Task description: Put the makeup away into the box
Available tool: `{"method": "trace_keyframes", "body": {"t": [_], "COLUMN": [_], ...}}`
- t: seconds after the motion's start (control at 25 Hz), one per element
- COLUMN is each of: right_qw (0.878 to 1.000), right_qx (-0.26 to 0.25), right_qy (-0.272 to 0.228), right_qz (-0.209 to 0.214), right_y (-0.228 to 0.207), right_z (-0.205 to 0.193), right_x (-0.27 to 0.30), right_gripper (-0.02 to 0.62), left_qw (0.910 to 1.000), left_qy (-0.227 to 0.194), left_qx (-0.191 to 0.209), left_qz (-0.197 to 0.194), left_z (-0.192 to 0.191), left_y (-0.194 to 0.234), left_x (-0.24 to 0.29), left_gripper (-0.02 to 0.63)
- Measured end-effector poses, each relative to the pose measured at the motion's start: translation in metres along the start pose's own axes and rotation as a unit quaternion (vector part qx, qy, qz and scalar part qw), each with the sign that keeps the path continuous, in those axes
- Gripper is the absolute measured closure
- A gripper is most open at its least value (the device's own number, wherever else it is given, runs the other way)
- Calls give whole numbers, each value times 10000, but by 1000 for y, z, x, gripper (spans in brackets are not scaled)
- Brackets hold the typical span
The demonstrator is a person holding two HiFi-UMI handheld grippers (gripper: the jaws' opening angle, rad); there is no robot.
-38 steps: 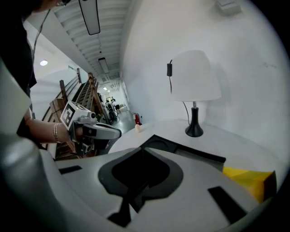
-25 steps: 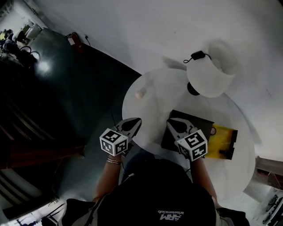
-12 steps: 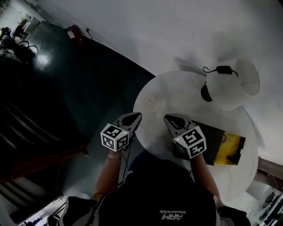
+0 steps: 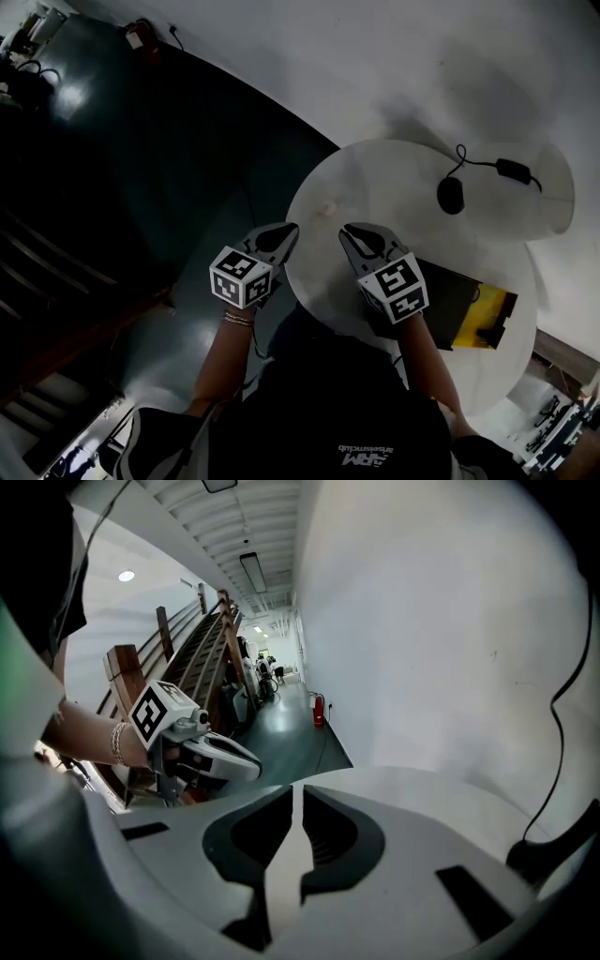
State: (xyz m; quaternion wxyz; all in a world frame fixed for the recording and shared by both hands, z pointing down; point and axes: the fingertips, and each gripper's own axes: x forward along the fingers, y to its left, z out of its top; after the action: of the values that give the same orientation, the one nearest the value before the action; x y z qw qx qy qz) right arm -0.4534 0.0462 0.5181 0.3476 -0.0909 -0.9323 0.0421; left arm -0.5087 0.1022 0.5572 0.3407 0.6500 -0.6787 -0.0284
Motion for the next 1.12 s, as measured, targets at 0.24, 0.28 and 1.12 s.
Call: {"method": "trace_keyframes", "body": {"t": [0.24,0.28,1.12], "right_qw": [9998,9997,9824], "right_qx": [51,51,-1446], "right_qy": [198,237,1054], "right_qz": [-25,-39,-532], "right_y": [-3,-5,-20], "right_z": [-1,-2,-17], "right_x": [24,29,89], "right_gripper": [553,536,482], "left_qw": [9997,9996,9978], "left_qy": [88,73,159], "left_qx": [-199,-246,-645], "left_qz": [-78,-102,-87], "left_z": [-6,-5,-16], "left_y": [13,16,37], "left_x": [2,4,3], "left_gripper": [584,584,584]}}
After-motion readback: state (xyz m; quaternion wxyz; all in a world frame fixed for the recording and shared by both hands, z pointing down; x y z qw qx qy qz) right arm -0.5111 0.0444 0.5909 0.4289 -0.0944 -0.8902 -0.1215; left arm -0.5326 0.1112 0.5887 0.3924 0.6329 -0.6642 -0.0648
